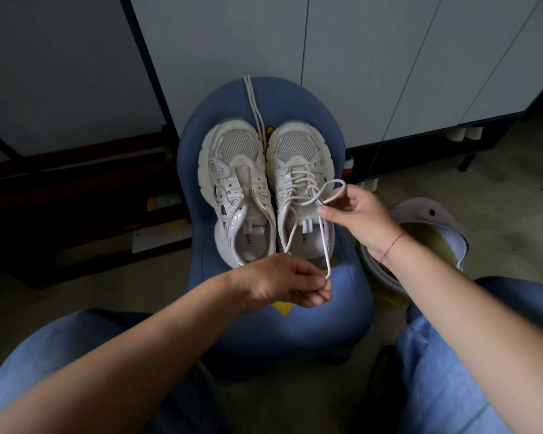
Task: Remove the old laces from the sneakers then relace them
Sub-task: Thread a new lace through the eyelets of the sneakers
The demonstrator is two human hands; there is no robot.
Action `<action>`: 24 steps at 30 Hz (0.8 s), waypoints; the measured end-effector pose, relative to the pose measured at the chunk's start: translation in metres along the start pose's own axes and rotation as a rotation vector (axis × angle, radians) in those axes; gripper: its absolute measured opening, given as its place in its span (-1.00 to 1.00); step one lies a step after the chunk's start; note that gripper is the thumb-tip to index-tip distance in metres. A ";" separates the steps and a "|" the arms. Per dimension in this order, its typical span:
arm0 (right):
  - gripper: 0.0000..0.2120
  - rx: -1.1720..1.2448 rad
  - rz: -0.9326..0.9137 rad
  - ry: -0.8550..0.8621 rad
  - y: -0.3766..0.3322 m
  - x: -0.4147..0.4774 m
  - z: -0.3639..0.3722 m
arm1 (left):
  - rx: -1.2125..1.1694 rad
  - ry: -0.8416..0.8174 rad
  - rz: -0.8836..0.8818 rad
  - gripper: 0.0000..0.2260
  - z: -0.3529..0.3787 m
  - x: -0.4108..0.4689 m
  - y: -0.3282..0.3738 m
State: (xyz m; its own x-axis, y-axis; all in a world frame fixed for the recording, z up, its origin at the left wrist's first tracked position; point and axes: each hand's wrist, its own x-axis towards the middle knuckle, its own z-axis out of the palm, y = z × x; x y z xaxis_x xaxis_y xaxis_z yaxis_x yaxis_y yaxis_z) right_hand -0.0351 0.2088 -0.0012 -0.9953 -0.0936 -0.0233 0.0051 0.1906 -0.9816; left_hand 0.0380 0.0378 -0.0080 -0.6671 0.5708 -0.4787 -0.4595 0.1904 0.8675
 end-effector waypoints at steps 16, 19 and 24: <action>-0.78 0.036 0.012 -0.014 0.007 0.006 0.004 | -0.618 0.424 0.156 -0.79 0.007 0.033 0.034; -0.78 0.039 0.019 -0.017 0.007 0.007 0.004 | -0.500 0.481 0.176 -0.78 0.009 0.038 0.027; -0.81 0.002 0.023 -0.029 0.008 0.007 0.002 | -0.081 0.218 0.046 -0.82 0.002 0.027 0.018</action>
State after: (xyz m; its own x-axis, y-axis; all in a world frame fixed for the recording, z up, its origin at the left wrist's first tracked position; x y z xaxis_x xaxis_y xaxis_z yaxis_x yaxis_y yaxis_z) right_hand -0.0419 0.2077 -0.0094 -0.9918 -0.1173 -0.0510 0.0278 0.1911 -0.9812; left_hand 0.0133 0.0581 -0.0050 -0.7952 0.3897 -0.4645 -0.4654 0.0989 0.8796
